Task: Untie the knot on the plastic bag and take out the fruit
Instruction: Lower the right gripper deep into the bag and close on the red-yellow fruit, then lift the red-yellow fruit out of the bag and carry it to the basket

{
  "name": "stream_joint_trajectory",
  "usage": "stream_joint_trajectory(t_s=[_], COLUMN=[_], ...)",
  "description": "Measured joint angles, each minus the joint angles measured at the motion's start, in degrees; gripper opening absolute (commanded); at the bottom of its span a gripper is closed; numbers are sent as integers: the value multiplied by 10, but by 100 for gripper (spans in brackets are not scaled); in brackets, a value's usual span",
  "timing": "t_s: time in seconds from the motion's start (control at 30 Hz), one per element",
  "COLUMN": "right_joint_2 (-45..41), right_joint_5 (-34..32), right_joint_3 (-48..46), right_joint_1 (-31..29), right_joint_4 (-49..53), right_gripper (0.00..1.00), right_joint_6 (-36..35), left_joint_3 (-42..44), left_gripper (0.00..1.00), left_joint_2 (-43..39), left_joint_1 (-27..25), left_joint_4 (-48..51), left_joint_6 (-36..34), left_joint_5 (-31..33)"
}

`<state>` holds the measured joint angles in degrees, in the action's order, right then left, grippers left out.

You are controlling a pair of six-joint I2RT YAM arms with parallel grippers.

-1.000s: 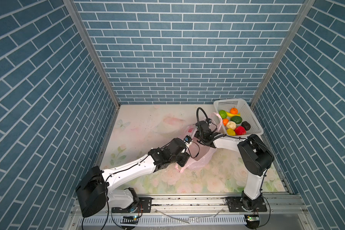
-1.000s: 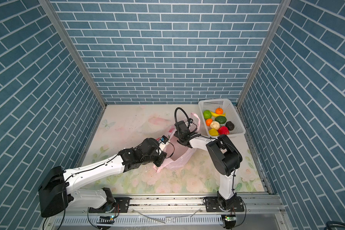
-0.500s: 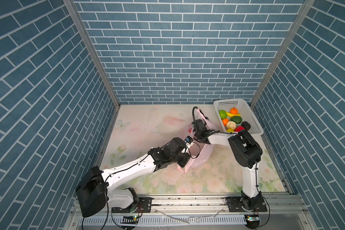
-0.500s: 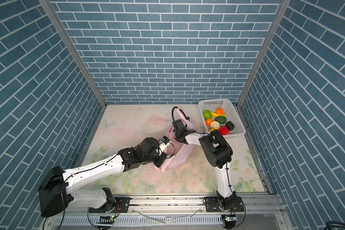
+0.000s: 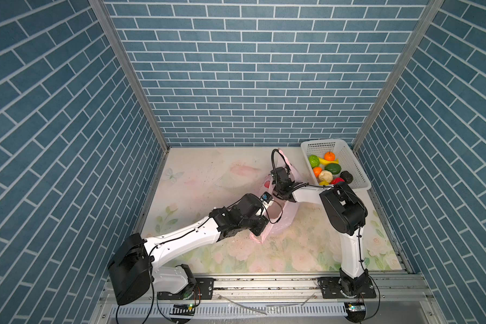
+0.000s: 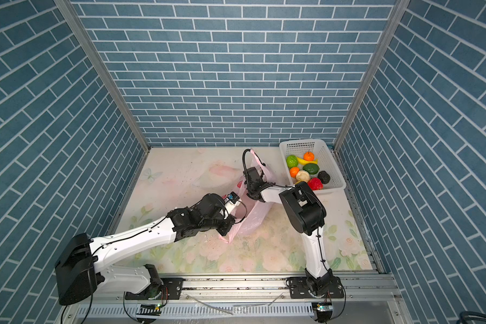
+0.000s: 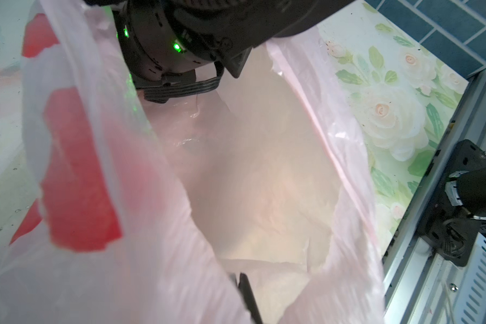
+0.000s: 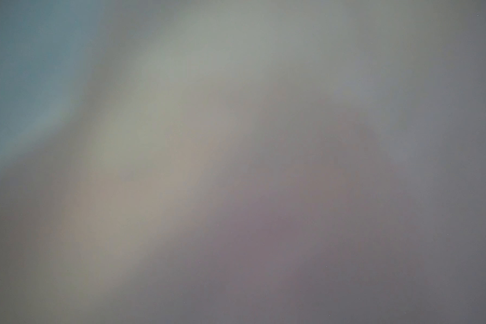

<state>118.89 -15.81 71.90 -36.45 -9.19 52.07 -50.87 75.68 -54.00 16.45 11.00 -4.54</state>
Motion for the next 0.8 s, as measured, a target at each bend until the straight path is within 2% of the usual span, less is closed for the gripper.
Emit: stream_joint_trajectory(t_s=[0.53,0.8], right_joint_2=[-145,-224], right_joint_5=[183,251], right_joint_3=[-153,-182], right_joint_1=[-6,-23], right_joint_4=[-66,-32], right_gripper=[40,40], right_joint_6=[0,-10], left_joint_3=[0,-6], left_gripper=[0,0], left_joint_2=[21,38], left_joint_1=[0,3], left_joint_4=[0,8], left_joint_6=[15,21], left_joint_5=[120,159])
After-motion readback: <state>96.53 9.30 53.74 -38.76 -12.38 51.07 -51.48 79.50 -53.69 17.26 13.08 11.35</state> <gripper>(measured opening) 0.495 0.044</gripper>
